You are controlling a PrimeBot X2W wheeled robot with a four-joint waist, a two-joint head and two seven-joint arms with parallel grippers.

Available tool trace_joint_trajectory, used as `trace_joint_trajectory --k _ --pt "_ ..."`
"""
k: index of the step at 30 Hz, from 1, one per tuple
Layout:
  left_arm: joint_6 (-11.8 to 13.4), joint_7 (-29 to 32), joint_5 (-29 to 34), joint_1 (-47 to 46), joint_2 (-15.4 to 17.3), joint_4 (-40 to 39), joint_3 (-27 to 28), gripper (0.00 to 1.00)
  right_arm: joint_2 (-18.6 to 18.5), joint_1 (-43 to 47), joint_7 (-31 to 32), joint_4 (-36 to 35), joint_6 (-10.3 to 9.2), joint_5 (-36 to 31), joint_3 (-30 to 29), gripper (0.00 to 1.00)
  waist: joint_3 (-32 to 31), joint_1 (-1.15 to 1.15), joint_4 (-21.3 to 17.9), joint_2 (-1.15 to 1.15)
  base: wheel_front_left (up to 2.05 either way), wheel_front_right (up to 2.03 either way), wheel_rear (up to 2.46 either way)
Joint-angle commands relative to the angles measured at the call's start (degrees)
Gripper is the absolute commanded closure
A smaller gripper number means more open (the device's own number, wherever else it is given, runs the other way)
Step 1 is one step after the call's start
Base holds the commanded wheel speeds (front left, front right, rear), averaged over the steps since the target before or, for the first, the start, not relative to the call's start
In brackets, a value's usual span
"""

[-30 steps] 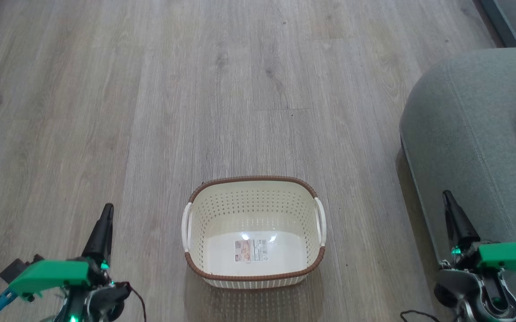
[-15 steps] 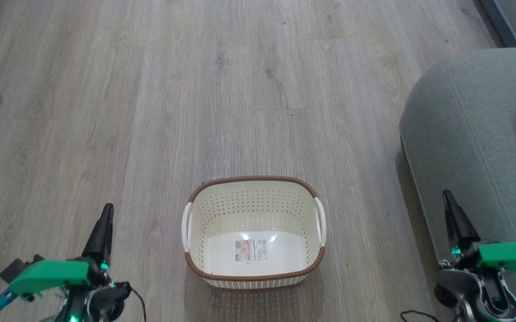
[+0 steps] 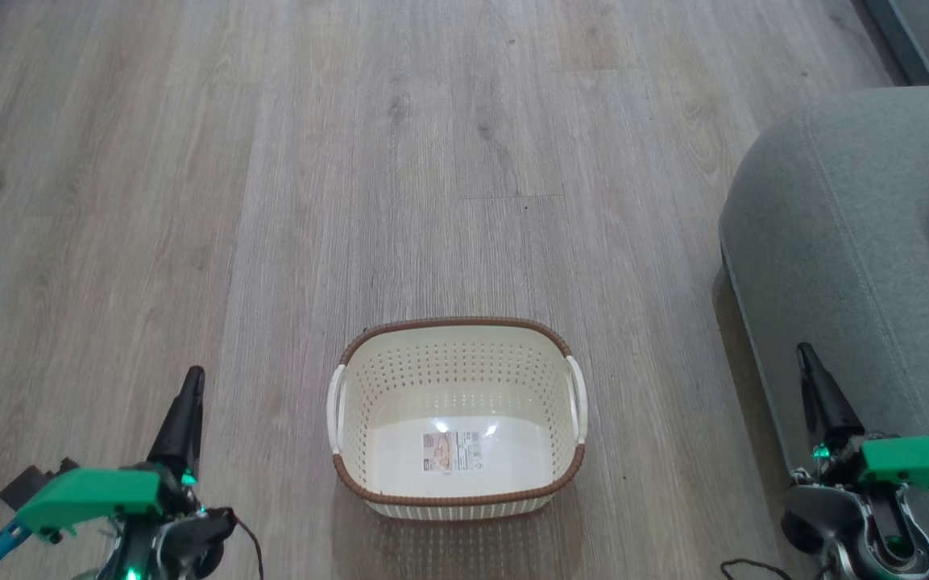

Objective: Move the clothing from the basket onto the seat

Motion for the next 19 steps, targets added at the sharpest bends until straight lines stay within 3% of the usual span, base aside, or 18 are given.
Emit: trace_joint_trajectory --k 1,19 --pt "-0.54 0.43 -0.36 -2.71 0.48 -1.94 2.08 1.0 -0.19 -2.59 0.35 -2.26 0.0 0.34 1.01 1.0 0.0 0.0 0.0 0.0 0.0 0.0 0.0" --pt "-0.54 0.43 -0.36 -2.71 0.48 -1.94 2.07 1.0 -0.19 -2.59 0.35 -2.26 0.0 0.34 1.01 1.0 0.0 0.0 0.0 0.0 0.0 0.0 0.0"
